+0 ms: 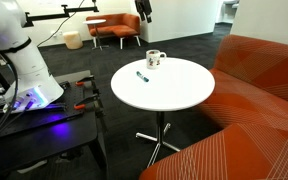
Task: Move the mug across the table then put the marker in it
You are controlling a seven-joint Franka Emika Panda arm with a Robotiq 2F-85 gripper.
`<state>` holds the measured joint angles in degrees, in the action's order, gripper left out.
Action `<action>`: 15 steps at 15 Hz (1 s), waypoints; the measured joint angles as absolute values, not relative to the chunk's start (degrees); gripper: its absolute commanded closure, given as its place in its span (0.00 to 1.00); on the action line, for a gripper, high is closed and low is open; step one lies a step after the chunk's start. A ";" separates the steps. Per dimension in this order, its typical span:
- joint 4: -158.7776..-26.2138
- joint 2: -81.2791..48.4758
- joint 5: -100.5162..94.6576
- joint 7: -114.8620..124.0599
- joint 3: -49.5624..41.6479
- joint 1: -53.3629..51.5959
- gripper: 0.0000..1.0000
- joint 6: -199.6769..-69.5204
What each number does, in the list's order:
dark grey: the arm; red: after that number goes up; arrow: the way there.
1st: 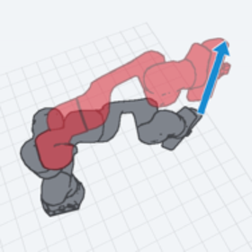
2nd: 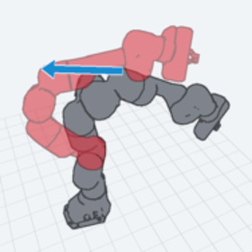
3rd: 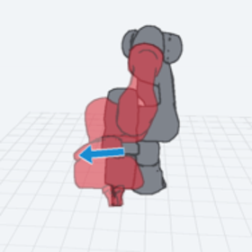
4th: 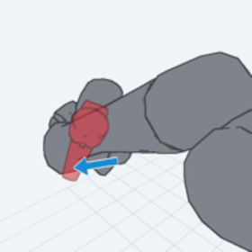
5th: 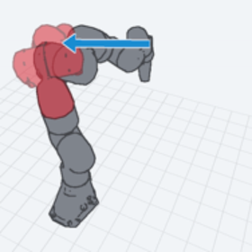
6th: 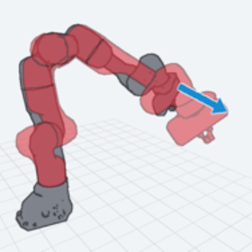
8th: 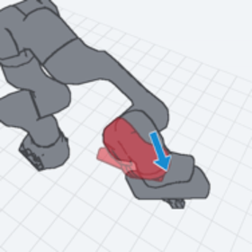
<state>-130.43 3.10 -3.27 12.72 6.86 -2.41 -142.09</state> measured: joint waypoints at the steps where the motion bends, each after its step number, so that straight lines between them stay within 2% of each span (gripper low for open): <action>1: -129.48 1.45 -3.29 12.72 6.86 -2.53 0.00 -142.09; 15: -118.01 -16.28 -4.89 12.08 5.22 -4.72 0.00 -141.47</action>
<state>-118.01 -16.28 -4.89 12.08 5.22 -4.72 -141.47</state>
